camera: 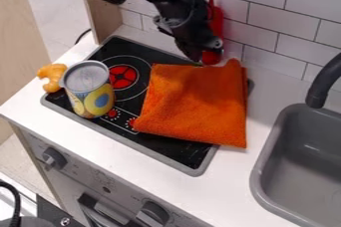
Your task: Moved the orange cloth to the right burner
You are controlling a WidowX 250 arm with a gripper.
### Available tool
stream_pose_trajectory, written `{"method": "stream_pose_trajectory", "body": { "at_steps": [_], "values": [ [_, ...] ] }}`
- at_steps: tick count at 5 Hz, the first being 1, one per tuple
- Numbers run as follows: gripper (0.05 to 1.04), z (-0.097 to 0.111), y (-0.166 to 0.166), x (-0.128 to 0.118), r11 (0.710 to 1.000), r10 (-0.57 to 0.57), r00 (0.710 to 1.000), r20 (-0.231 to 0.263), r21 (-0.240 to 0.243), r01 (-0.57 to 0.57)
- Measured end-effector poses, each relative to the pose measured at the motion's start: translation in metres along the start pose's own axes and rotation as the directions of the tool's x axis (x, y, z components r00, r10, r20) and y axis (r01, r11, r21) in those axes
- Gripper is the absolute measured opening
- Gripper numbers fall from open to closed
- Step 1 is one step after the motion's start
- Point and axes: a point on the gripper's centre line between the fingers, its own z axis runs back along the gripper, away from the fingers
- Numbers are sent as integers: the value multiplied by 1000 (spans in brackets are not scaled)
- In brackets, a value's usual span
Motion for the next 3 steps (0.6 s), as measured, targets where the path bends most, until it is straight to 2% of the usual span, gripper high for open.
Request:
{"method": "stream_pose_trajectory", "body": {
  "at_steps": [1,2,3],
  "values": [
    [52,4,-5,-14,1000,5,995,-102,-8,-6],
    [52,24,-4,-24,999,22,985,-173,-38,-29],
    [73,34,11,-38,995,81,965,-251,-27,-91]
  ]
}}
